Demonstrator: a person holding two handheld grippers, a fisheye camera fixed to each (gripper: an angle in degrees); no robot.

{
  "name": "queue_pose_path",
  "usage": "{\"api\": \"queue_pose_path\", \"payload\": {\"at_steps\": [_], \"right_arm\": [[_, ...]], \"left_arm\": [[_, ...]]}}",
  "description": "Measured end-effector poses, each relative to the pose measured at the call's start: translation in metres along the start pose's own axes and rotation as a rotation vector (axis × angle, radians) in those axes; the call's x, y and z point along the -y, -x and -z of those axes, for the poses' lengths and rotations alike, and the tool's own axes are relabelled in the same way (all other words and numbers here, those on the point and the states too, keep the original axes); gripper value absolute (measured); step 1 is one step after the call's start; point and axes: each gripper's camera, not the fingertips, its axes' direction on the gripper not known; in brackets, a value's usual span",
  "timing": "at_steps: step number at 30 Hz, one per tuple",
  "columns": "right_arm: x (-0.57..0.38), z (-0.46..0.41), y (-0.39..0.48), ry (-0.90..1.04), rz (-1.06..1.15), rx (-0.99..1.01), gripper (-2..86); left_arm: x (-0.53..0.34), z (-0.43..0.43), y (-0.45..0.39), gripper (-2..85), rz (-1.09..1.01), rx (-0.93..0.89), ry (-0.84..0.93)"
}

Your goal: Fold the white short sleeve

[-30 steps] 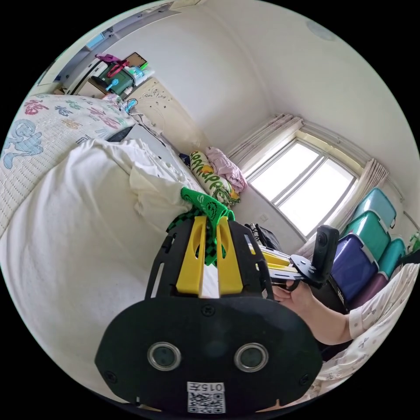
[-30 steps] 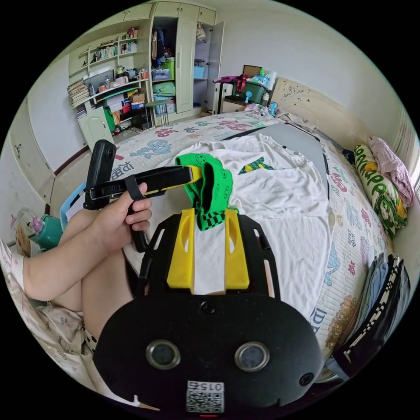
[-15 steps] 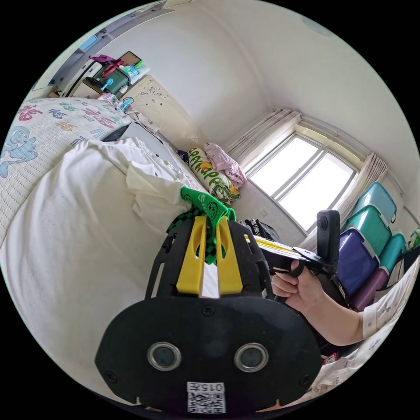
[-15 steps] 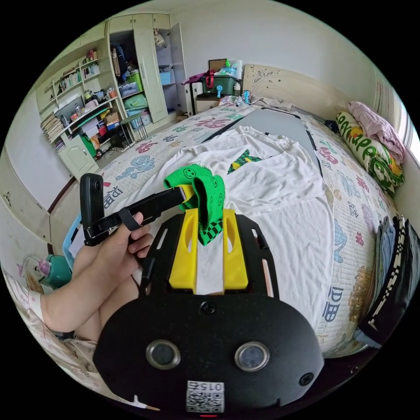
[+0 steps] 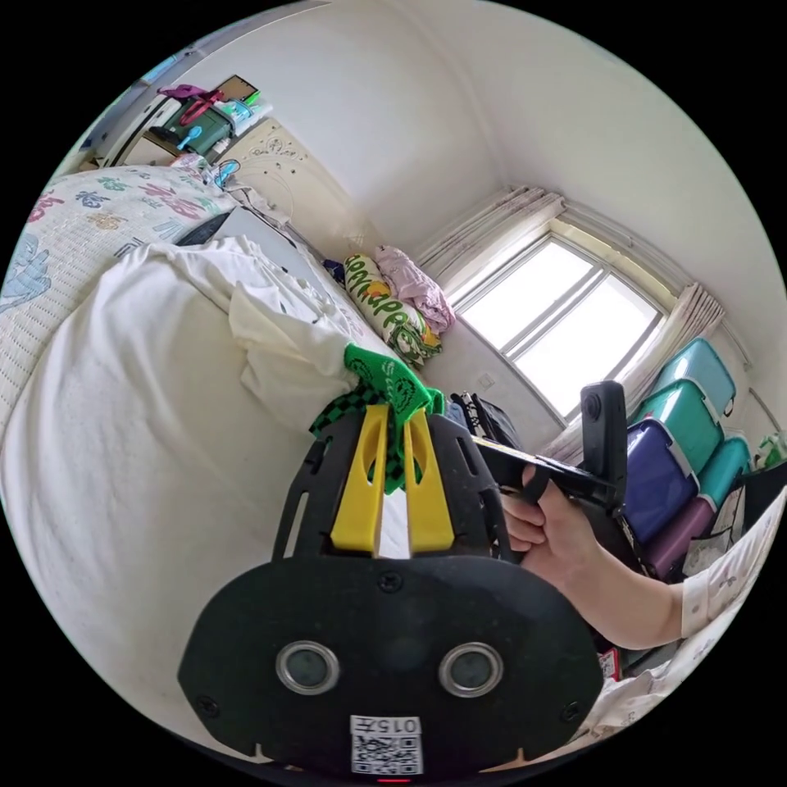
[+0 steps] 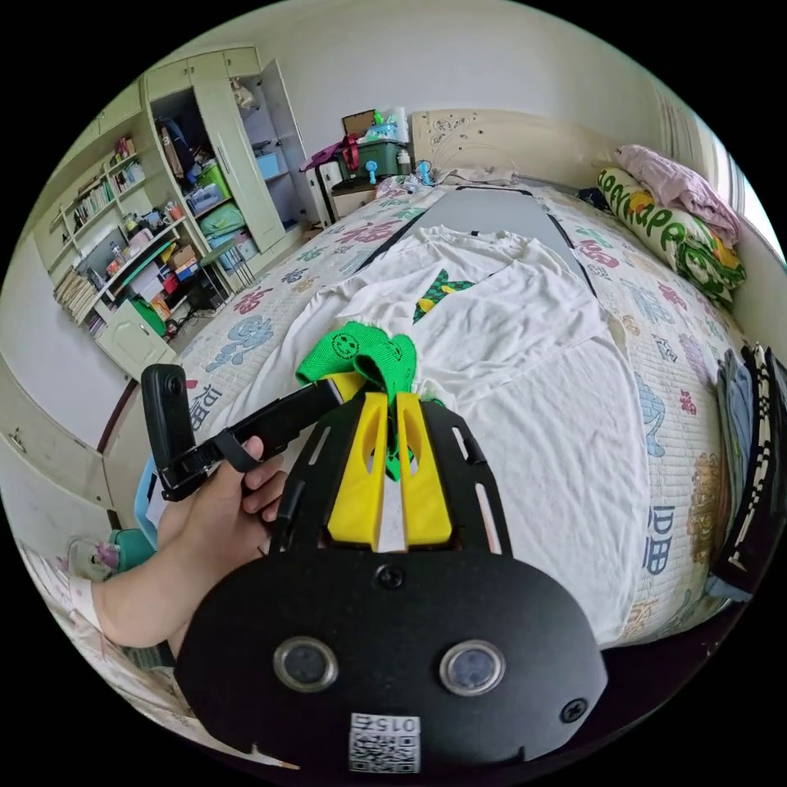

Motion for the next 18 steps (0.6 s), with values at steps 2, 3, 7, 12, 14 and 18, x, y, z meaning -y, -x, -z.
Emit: {"api": "queue_pose_path", "payload": {"at_steps": [2, 3, 7, 12, 14, 18], "right_arm": [[0.012, 0.012, -0.011, -0.002, -0.066, 0.084, 0.7], [0.015, 0.016, -0.016, -0.003, -0.089, 0.107, 0.6], [0.037, 0.050, -0.058, -0.021, -0.219, 0.229, 0.5], [0.083, 0.110, -0.111, -0.031, -0.193, 0.151, 0.5], [0.116, 0.139, -0.151, -0.035, -0.203, 0.091, 0.6], [0.180, 0.186, -0.226, -0.065, -0.238, -0.105, 0.9]], "left_arm": [[-0.003, 0.002, 0.001, -0.1, 0.016, -0.008, 0.011], [-0.004, 0.003, 0.001, -0.3, 0.025, -0.008, 0.018], [-0.011, 0.009, -0.007, -0.4, 0.049, 0.002, 0.007], [0.014, 0.017, -0.026, -0.2, -0.051, 0.013, 0.148], [0.044, 0.037, -0.031, -0.1, -0.119, 0.038, 0.187], [0.166, 0.118, -0.013, 0.2, -0.184, 0.226, 0.236]]}}
